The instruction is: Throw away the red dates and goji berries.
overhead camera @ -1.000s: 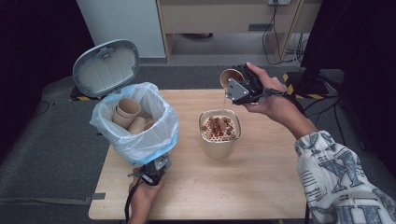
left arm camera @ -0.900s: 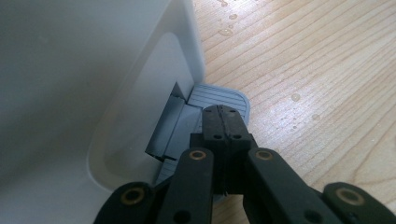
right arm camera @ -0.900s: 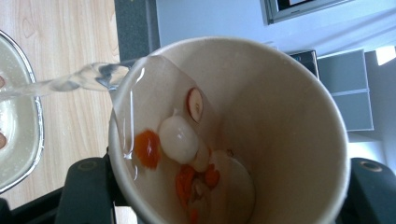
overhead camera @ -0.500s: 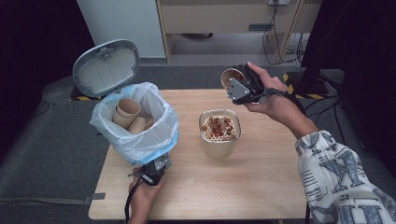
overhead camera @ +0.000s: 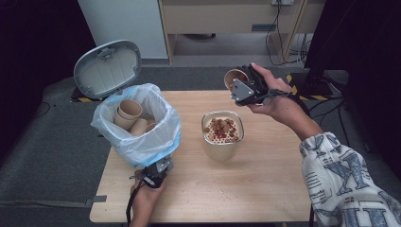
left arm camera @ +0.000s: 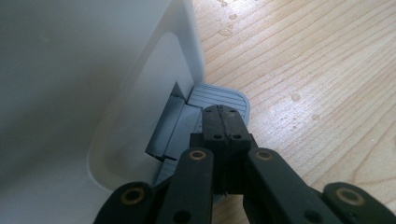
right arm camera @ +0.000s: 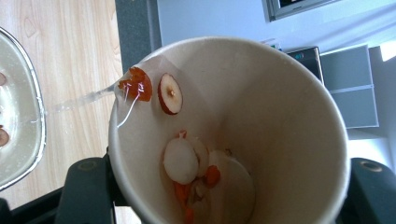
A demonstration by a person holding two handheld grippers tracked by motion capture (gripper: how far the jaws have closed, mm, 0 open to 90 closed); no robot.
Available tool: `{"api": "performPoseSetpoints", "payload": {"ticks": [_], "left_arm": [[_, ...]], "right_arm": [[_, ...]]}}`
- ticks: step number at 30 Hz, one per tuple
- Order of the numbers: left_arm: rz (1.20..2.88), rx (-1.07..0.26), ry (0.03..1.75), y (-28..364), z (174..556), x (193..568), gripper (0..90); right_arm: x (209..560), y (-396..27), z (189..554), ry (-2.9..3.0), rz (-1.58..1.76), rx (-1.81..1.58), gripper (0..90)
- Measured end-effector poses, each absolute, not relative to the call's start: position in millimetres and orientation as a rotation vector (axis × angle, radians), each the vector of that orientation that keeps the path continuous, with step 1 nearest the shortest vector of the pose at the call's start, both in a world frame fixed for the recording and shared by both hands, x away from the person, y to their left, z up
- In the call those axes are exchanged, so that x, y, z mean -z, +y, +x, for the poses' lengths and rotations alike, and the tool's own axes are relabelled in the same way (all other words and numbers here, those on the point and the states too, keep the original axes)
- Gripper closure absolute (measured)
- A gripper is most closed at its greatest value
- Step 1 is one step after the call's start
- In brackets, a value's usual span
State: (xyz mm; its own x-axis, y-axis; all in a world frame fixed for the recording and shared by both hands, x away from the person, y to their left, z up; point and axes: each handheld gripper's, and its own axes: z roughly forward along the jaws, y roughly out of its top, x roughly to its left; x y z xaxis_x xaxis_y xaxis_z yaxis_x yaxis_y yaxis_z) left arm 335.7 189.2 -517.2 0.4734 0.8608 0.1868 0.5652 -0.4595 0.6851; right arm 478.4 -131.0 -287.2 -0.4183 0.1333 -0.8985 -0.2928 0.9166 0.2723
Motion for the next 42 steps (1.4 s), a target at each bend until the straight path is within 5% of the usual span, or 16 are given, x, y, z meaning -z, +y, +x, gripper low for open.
{"api": "performPoseSetpoints", "payload": {"ticks": [42], "left_arm": [[2.184, -0.715, 1.176, 189.1, 335.6, 517.1, 89.6]], "right_arm": [[284.8, -123.2, 474.0, 1.906, -0.177, -0.401, 32.7]]}}
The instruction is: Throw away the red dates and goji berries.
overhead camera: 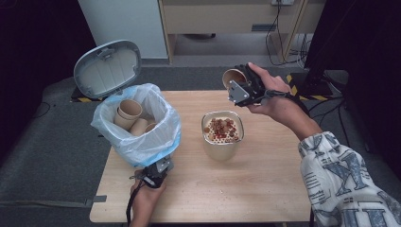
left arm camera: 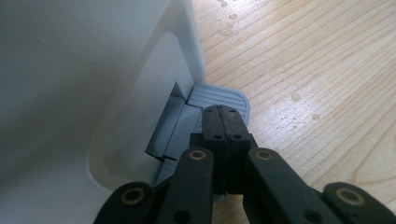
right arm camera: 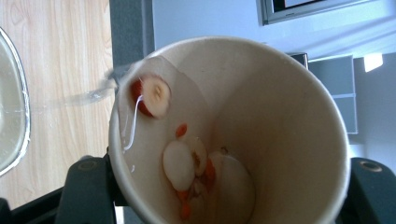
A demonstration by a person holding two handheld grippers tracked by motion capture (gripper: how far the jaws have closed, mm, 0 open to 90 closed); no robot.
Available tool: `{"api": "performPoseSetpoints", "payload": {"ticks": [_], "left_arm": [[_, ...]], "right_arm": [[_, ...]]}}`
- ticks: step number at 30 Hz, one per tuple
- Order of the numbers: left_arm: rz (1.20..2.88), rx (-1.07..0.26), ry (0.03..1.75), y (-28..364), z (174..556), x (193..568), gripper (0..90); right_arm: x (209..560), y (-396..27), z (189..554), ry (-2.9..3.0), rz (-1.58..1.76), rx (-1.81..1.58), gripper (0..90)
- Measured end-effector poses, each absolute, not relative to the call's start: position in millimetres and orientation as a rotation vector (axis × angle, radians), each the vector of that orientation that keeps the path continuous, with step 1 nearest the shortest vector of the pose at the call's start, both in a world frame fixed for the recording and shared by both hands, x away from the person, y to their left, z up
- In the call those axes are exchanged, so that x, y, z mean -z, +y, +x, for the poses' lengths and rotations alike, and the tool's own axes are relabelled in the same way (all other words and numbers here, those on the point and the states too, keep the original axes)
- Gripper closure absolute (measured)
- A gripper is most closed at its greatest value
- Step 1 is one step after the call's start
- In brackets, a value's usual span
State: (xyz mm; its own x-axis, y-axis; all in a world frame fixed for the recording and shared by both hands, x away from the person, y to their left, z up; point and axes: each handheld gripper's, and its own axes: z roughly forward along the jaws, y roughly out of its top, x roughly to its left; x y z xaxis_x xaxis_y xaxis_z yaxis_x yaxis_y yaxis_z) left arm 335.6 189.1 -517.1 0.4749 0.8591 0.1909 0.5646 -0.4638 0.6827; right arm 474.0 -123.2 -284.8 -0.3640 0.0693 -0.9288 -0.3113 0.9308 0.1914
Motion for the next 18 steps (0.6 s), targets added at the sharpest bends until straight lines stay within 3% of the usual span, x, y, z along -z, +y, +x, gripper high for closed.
{"api": "performPoseSetpoints", "payload": {"ticks": [18], "left_arm": [[2.184, -0.714, 1.175, 189.2, 335.6, 517.1, 89.6]], "right_arm": [[285.5, -124.3, 473.6, 1.902, -0.182, -0.394, 32.7]]}}
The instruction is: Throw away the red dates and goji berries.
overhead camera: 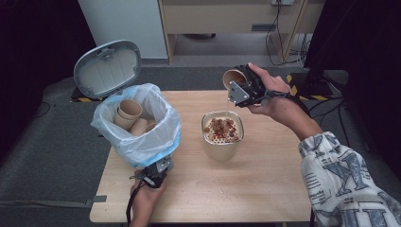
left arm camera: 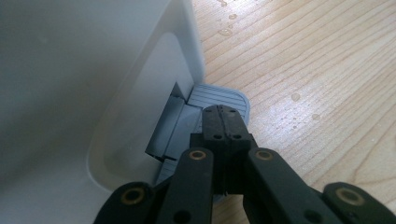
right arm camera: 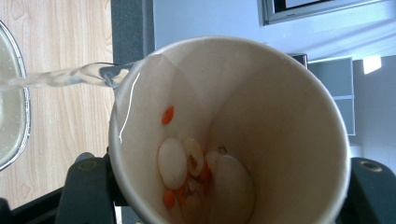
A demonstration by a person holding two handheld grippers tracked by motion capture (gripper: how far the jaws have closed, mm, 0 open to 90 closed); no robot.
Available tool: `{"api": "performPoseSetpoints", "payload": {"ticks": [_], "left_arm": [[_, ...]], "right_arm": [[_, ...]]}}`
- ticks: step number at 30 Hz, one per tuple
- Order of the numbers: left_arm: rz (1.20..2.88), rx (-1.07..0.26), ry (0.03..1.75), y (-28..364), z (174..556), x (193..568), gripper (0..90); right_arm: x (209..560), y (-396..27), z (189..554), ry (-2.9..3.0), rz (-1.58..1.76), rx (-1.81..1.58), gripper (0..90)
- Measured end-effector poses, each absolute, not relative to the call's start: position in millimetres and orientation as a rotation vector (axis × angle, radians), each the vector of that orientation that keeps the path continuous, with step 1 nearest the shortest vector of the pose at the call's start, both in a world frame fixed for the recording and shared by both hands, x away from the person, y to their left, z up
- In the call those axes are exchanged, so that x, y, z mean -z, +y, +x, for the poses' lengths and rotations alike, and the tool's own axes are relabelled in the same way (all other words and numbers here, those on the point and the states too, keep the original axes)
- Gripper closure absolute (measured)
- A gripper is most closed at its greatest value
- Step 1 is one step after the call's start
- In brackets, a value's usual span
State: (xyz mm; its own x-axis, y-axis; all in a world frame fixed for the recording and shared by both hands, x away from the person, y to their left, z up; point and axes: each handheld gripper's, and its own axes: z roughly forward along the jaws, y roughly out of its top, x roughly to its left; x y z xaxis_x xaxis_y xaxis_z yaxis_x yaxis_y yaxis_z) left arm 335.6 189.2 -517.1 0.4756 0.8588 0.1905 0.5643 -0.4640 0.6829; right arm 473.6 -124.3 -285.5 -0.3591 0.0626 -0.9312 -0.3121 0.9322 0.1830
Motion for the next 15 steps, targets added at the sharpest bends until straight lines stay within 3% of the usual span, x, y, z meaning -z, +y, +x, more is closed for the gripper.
{"api": "performPoseSetpoints", "payload": {"ticks": [15], "left_arm": [[2.185, -0.716, 1.175, 189.1, 335.5, 517.1, 89.6]], "right_arm": [[284.4, -122.3, 470.9, 1.875, -0.224, -0.345, 32.8]]}}
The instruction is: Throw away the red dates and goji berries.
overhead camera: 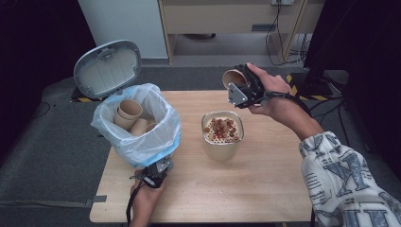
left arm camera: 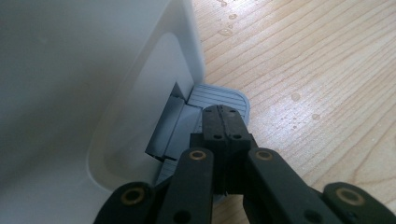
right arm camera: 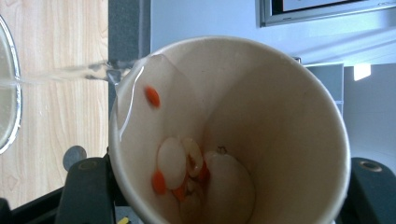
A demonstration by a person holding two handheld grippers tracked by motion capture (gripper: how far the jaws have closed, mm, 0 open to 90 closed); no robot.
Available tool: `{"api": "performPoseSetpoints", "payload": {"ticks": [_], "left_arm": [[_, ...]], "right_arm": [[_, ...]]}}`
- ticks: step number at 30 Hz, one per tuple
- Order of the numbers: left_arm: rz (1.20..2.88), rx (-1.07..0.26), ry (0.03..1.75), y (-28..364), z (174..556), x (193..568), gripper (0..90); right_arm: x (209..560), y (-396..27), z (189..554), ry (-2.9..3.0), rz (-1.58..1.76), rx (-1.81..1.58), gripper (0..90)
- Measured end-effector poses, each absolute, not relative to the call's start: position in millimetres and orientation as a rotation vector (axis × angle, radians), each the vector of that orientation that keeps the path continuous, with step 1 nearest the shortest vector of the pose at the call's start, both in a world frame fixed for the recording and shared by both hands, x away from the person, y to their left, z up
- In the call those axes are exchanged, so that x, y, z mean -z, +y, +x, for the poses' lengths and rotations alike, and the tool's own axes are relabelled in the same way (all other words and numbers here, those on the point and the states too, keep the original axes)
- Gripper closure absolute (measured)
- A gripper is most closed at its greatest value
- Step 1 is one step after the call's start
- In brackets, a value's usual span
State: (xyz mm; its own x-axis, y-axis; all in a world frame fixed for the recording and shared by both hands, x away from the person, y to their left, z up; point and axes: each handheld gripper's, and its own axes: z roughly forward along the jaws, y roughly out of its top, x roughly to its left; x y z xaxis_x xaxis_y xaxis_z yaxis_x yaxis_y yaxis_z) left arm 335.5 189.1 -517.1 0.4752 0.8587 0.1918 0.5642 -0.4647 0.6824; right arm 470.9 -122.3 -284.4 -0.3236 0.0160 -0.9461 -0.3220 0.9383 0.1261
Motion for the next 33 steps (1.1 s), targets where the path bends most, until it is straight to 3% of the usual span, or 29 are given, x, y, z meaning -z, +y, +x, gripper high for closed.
{"api": "performPoseSetpoints", "payload": {"ticks": [33], "left_arm": [[2.187, -0.717, 1.174, 188.9, 335.6, 517.0, 89.6]], "right_arm": [[282.3, -117.7, 467.5, 1.808, -0.308, -0.23, 32.8]]}}
